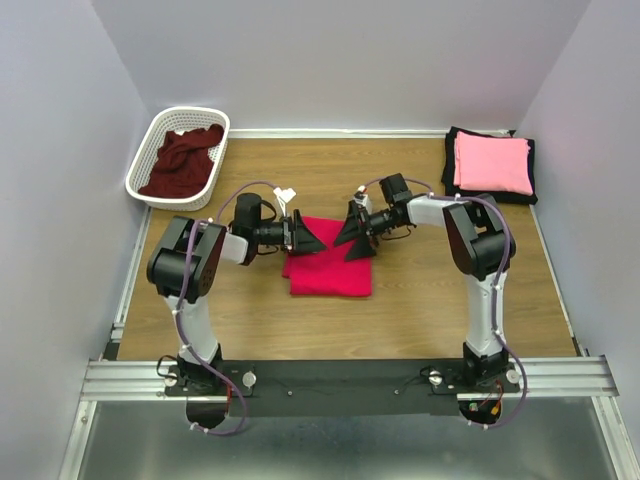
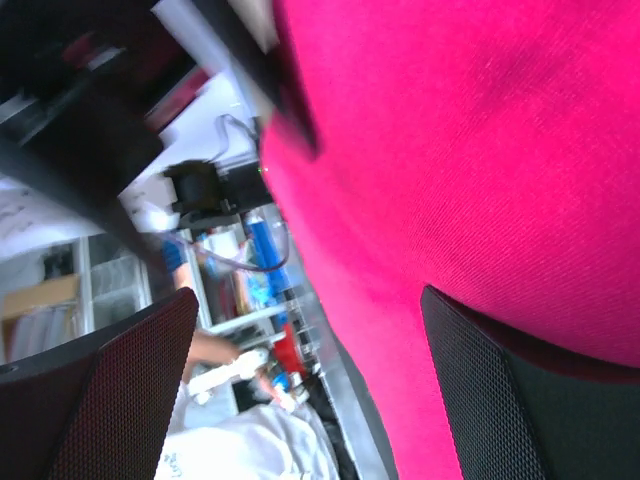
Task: Fold and stack the t-shirts
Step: Fold the tshirt
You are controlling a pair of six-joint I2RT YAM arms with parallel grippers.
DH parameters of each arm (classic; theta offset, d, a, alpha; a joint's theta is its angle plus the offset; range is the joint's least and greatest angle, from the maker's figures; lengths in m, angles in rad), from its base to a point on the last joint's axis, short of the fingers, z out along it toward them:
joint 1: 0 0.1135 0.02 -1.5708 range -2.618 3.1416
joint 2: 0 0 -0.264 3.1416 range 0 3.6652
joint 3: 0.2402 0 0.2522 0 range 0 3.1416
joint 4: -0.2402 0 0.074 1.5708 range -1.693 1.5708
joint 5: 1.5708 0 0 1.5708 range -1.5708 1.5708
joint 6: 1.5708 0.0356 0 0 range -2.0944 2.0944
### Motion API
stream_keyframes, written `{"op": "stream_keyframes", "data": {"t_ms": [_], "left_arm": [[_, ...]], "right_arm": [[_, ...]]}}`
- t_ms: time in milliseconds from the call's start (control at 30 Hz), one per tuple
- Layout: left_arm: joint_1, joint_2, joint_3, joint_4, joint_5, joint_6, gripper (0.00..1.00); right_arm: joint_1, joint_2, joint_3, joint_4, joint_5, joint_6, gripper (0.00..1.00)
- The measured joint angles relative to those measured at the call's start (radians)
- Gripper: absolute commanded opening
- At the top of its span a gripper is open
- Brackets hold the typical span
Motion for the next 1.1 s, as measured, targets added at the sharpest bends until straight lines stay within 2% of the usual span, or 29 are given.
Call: {"op": "stream_keyframes", "data": {"t_ms": [133, 200, 367, 433, 533, 633, 733, 867, 1100], "left_arm": [[0.051, 0.099, 0.061, -0.027, -0.018, 0.011, 0.92], [0.077, 0.138, 0.14, -0.071, -0.018, 0.04, 0.92], [0.118, 0.134, 0.229, -0.173, -0.032, 0.108, 0.92], [0.127, 0.09, 0.213, -0.2, -0.031, 0.115, 0.92], [0.108, -0.055, 0.133, -0.228, -0.019, 0.116, 0.92], [0.054, -0.191, 0.065, -0.227, 0.0, 0.116, 0.92], [-0.009, -0.229, 0.034, -0.216, 0.006, 0.115, 0.92], [-0.057, -0.166, 0.018, -0.209, 0.008, 0.106, 0.92], [-0.04, 0.047, 0.022, -0.175, 0.024, 0.092, 0.93]], "right_arm": [[-0.047, 0.07, 0.098, 0.004, -0.02, -0.013, 1.0], [-0.078, 0.11, 0.161, 0.008, -0.032, -0.014, 1.0], [-0.12, 0.119, 0.21, 0.009, -0.029, -0.001, 1.0], [-0.129, 0.096, 0.201, 0.011, -0.029, 0.015, 1.0], [-0.119, -0.015, 0.116, 0.006, -0.032, 0.05, 1.0], [-0.088, -0.143, 0.046, 0.013, -0.045, 0.084, 1.0], [-0.042, -0.208, -0.005, 0.026, -0.056, 0.109, 1.0], [-0.003, -0.193, -0.09, 0.05, -0.056, 0.129, 1.0], [-0.01, -0.05, -0.142, 0.084, -0.085, 0.108, 1.0]]}}
